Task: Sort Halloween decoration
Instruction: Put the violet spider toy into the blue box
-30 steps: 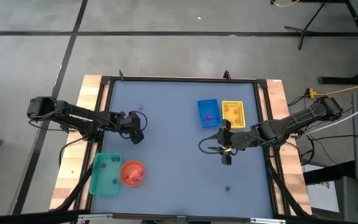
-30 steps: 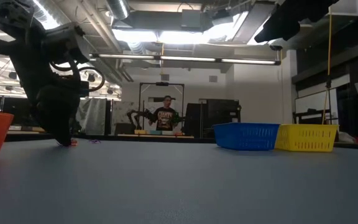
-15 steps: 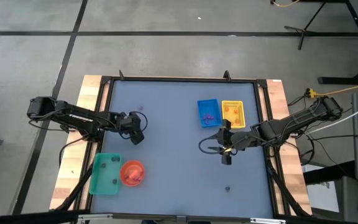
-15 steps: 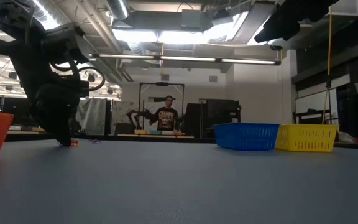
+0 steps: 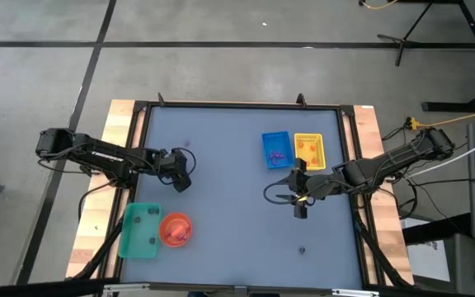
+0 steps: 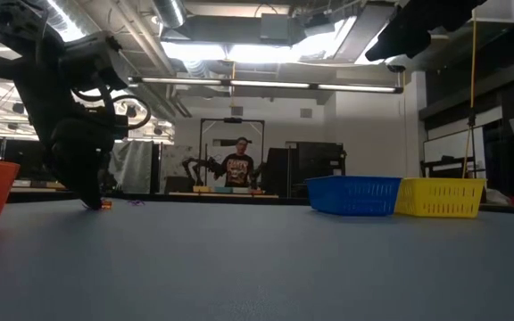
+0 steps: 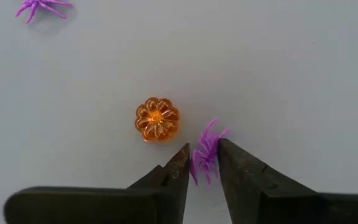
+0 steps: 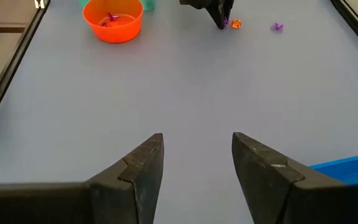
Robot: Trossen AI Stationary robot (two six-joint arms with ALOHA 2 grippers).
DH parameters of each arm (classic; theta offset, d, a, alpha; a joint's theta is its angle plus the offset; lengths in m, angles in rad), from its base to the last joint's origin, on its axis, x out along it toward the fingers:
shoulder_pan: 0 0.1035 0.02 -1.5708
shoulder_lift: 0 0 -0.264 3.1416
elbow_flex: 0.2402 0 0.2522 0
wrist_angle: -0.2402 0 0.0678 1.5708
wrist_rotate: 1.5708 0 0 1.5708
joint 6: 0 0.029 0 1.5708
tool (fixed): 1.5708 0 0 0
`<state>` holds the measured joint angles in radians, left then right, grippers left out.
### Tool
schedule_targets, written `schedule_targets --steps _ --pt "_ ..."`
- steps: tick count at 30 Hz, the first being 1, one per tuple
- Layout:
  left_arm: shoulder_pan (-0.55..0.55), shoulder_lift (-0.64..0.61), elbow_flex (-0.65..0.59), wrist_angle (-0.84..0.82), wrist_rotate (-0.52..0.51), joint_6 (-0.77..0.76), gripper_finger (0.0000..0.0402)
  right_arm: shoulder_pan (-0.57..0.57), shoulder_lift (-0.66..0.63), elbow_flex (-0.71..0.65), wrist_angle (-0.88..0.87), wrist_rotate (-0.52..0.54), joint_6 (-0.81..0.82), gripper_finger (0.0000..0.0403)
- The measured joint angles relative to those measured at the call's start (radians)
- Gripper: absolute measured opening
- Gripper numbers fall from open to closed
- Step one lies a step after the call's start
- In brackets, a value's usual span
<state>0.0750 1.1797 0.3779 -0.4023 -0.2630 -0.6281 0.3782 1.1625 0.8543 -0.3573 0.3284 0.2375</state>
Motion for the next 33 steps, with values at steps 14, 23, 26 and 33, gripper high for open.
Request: schedule_targets --steps 14,23,26,33 --pt "0.0 0.0 0.0 0.006 -0.007 0.003 0.0035 0.0 0.0 0.0 0.0 0.0 0.0 0.0189" --pt "0.002 0.0 -0.002 0.047 0.019 0.005 0.0003 0.0 0.0 0.0 0.0 0.0 0.0 0.0189" --pt "0.002 0.0 -0.002 0.057 0.032 0.005 0.0003 0.0 0.0 0.0 0.0 0.0 0.0 0.0189" --pt "0.002 0.003 0.014 0.07 0.066 0.004 0.0 0.0 0.0 0.001 0.0 0.0 0.0 0.0189"
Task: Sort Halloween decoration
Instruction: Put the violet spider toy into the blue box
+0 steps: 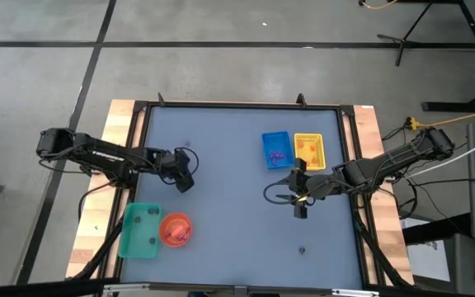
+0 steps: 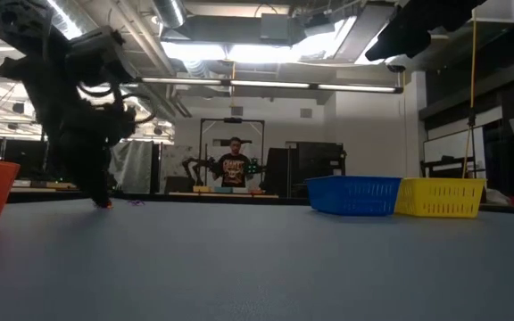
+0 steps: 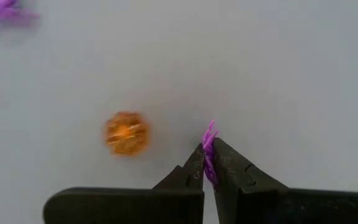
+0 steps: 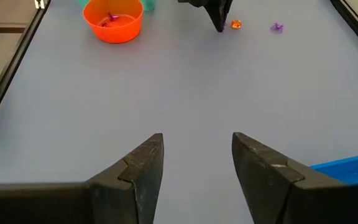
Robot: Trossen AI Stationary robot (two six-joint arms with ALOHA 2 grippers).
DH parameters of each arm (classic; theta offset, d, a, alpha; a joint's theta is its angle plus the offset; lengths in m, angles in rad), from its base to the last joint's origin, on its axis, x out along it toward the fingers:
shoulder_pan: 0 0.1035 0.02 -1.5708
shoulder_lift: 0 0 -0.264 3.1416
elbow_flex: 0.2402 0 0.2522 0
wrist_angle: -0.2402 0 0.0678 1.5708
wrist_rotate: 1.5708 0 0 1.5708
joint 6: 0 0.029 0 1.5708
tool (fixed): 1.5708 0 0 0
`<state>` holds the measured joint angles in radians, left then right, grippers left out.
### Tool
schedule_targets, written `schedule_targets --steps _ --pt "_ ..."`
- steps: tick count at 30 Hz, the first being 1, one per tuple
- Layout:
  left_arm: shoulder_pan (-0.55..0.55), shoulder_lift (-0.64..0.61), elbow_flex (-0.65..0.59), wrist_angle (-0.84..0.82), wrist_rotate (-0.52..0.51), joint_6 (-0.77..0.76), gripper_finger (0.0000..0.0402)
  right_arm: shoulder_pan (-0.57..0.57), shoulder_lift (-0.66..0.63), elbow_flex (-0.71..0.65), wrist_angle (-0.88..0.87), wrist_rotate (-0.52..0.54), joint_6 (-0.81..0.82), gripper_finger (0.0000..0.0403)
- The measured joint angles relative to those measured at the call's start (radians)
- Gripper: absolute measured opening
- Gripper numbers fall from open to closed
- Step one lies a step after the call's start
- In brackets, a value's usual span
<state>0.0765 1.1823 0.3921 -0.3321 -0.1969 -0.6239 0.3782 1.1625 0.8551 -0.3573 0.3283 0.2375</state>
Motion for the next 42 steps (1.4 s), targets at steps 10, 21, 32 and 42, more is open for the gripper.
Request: schedule_targets --steps 10,21,32,42 --pt "-0.03 -0.001 0.143 0.146 0.005 0.007 0.0 0.001 0.0 0.0 0.001 0.0 0.0 0.0189" --pt "-0.088 0.112 0.166 0.725 -0.13 0.174 0.0 0.001 0.0 0.0 -0.001 0.0 0.0 0.0189" --pt "-0.052 0.516 0.315 1.096 -0.13 0.304 0.0 0.001 0.0 0.0 -0.003 0.0 0.0 0.0189" --pt "0.0 0.856 0.701 1.067 0.016 0.43 0.0 0.001 0.0 0.0 -0.004 -0.019 0.001 0.0189"
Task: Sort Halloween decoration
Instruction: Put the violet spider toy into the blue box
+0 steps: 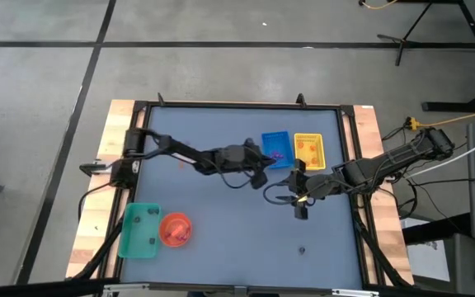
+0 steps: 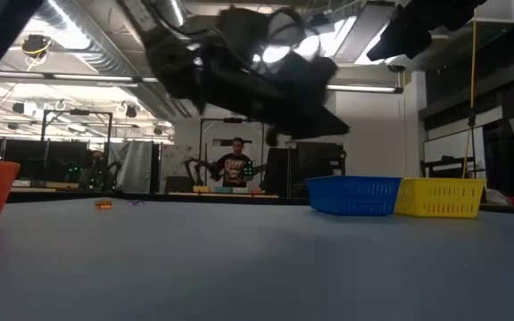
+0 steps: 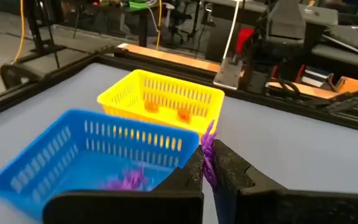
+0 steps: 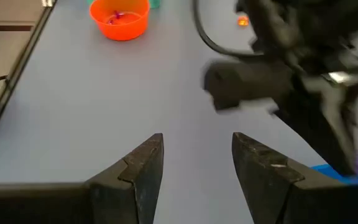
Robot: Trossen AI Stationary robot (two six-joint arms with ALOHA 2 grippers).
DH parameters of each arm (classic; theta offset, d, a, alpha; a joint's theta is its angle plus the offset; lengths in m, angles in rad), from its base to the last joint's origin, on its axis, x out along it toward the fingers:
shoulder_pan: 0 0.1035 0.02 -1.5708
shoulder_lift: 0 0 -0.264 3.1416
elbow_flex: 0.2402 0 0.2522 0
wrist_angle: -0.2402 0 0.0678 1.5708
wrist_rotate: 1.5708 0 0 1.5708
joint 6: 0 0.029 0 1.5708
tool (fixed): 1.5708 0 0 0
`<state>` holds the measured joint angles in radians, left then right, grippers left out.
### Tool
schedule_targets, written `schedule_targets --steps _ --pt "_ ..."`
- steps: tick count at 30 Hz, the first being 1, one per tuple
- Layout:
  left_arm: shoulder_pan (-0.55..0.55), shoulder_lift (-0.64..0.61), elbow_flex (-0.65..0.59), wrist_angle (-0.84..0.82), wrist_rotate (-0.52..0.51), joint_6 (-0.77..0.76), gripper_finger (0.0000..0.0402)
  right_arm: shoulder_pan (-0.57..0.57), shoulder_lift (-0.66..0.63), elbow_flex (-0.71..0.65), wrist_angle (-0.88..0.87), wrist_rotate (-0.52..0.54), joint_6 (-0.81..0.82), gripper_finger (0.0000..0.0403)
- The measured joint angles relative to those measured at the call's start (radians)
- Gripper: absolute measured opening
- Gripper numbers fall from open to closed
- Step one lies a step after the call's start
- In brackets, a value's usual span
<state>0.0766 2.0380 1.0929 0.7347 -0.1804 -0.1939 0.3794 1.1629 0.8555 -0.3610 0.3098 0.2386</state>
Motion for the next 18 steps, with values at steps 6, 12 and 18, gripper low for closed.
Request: schedule_targets --steps 6,12,18 --pt "0.029 0.102 0.114 -0.001 0.007 0.03 0.0 0.0 0.0 0.0 -0.001 -0.075 0.001 0.0189" --pt "0.051 0.118 0.128 0.001 0.007 0.031 0.0003 0.0 0.0 0.0 0.0 -0.117 0.0 0.0189" --pt "0.064 0.117 0.128 -0.003 0.007 0.03 0.0042 0.0 0.0 0.0 0.0 -0.12 0.001 0.0189"
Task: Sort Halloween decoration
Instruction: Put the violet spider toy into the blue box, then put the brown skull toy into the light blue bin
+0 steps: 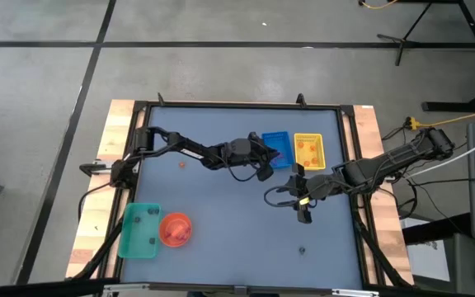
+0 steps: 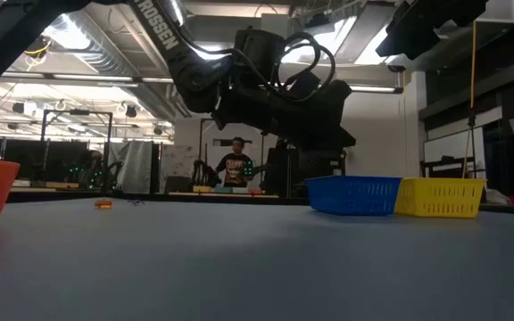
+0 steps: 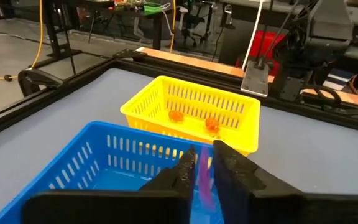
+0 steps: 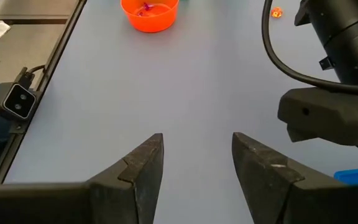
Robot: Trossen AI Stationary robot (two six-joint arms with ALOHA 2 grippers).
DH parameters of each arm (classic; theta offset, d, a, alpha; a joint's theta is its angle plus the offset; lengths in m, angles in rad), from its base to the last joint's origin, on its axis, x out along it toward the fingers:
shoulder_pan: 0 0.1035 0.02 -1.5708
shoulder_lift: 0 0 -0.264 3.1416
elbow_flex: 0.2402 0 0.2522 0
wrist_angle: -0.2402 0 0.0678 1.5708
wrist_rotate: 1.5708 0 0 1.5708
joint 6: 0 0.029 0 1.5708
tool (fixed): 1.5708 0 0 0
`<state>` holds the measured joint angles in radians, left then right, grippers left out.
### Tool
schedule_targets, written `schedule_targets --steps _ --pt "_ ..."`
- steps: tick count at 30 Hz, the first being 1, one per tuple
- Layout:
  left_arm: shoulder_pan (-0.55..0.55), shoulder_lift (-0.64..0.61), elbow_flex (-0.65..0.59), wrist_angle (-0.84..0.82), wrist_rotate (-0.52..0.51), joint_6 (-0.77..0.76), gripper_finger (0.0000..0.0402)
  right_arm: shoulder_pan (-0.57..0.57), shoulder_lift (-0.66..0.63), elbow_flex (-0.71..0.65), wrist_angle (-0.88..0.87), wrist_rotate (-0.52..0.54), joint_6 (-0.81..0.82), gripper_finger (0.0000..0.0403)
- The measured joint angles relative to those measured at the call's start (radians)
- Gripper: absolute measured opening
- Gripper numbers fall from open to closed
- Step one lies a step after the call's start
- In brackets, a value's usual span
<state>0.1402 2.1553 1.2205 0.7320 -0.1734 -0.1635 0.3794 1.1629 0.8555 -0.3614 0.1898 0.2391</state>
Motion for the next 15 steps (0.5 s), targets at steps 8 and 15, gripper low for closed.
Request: schedule_targets --steps 8,15 --pt "0.004 0.0 0.0 -0.007 -0.024 0.0 0.0098 0.0 0.0 0.0 0.0 0.0 0.0 0.0189" --pt "0.004 0.0 0.0 -0.007 -0.034 -0.001 0.012 0.0 0.0 0.0 0.0 0.0 0.0 0.0189"
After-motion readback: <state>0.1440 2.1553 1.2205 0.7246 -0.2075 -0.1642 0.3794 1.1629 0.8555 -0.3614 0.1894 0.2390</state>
